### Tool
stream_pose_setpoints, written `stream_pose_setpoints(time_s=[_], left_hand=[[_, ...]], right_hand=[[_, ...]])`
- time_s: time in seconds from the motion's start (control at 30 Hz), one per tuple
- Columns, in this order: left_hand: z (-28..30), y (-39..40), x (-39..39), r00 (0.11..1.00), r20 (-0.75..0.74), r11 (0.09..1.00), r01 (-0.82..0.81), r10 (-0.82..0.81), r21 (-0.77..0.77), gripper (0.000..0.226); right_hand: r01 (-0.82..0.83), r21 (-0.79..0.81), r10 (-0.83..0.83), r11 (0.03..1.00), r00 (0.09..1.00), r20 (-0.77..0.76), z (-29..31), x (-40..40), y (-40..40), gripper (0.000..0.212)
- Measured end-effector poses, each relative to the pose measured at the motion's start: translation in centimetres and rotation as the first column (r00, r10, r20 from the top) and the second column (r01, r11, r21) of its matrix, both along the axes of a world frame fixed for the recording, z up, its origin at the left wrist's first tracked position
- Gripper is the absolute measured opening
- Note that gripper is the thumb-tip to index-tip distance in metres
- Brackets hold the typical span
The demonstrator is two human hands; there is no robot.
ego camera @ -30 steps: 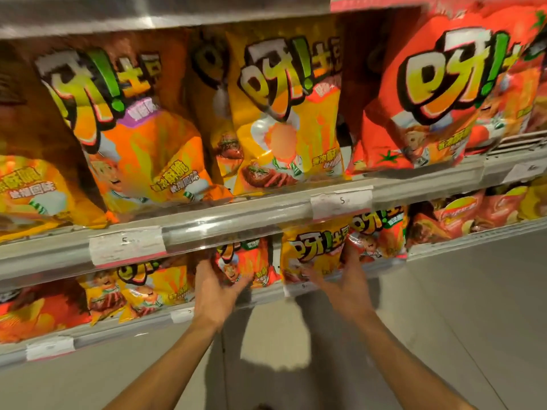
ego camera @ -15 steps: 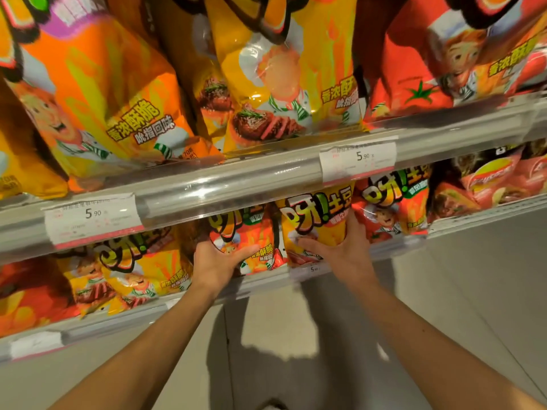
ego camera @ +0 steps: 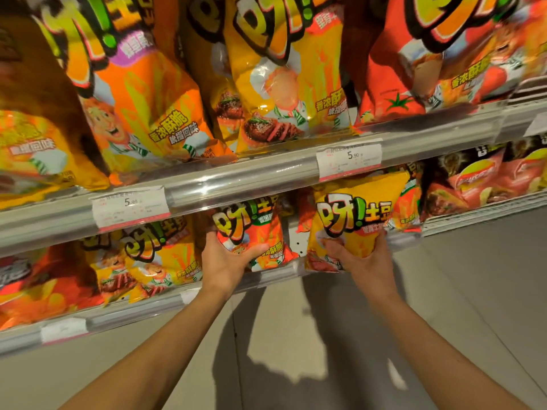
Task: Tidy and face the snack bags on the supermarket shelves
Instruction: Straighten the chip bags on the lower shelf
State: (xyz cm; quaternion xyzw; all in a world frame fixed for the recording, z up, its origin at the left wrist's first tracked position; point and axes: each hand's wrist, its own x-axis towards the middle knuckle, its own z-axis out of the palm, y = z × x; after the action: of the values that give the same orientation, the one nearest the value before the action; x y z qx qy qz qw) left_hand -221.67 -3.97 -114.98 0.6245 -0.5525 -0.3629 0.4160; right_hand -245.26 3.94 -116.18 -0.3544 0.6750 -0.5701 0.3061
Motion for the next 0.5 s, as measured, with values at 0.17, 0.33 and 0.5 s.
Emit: stream_pose_setpoints(time_s=[0.17, 0.33, 0.5], left_hand=[[0.2, -0.3, -2.8, 0.999, -0.039, 0.997, 0.036, -0.038, -0.061, 0.074], [-1.3, -0.4, -6.7, 0.991, -0.090, 0.990, 0.089, -0.100, -0.114, 0.079], [-2.0, -1.3, -10.4, 0.977, -0.160, 0.989, 0.133, -0.143, -0.072, 0.066]], right_hand=[[0.020, 0.049, -0.020, 0.999, 1.000, 0.002, -1.0, -2.6, 4.1, 0.074], [0.025, 0.030, -0.027, 0.999, 0.998, 0.058, -1.6, -3.6, 7.9, 0.064], [0.102, 0.098, -0.100, 0.990, 0.995, -0.019, -1.7, -3.6, 9.2, 0.060]])
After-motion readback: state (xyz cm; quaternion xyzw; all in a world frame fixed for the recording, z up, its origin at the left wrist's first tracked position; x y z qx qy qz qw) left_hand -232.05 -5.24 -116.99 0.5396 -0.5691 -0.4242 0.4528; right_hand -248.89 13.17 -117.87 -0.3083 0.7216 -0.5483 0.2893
